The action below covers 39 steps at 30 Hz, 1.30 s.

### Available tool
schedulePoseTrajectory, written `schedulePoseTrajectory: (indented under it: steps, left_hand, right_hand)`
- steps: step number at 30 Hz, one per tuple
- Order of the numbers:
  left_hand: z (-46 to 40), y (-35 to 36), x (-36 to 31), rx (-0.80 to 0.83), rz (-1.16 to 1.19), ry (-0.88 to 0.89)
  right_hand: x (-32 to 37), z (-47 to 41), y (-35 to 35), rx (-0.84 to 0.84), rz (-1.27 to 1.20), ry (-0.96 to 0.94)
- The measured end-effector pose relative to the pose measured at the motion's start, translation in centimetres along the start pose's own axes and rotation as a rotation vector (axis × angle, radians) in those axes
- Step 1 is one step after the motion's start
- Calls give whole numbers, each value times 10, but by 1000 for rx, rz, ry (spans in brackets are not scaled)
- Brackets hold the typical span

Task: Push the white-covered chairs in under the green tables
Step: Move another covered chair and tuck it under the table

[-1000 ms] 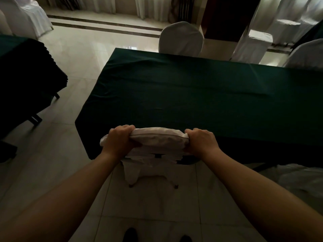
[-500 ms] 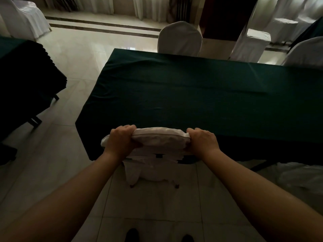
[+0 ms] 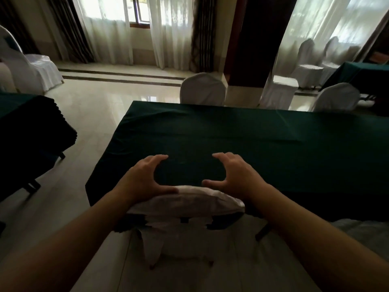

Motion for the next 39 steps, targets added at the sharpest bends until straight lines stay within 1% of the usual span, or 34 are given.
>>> schedulePoseTrajectory:
  steps: [4,7,9,11,14,17,21,25,29,32,34,39]
  left_hand:
    - [-31,-80,-49,-159,17,91]
    - [-48,-134,-82,-304,-15,204]
    - [-54,-155,-95,-378,-30,246]
    - [-54,-164,-103,-424,-30,273]
    - [-49,-152,-100,-408,-36,251]
    - [-41,-121,-82,-324,-36,188]
    - [-29,-73,-44,-163,-42,67]
    - [-9,-20,2,-11,-62,-50]
    - [10,26,39,102,-148,-110]
    - [23,53,54,189,-140,-132]
    - [28,60,58,213,-150,-116]
    - [27,64,58,173,-164,-122]
  right_hand:
    - [31,-12,-96,-220,-35,-136]
    - [47,-15,-158,-391,-35,-215]
    - [50,-16,-177,-450,-37,-243]
    - [49,-14,-183,-463,-24,-243]
    - [45,-11,-167,-430,-10,-203]
    - [40,-8,-136,-374,-14,-178]
    - [31,-4,-89,-222,-4,-120]
    - [20,8,-27,-62,-8,-38]
    - [5,21,32,108,45,77]
    - [-4,28,63,194,43,150]
    - [-7,32,75,222,25,158]
    - [-15,33,83,184,12,117]
Point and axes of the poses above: each hand's wrist, its own z-axis away from the middle knuckle, its own y-axis out of the palm, x = y × z, the point moved 6 cm from there along -z, towards the middle knuckle, and after that the axes turned 3 degrees about -x, right-handed, at the moved point
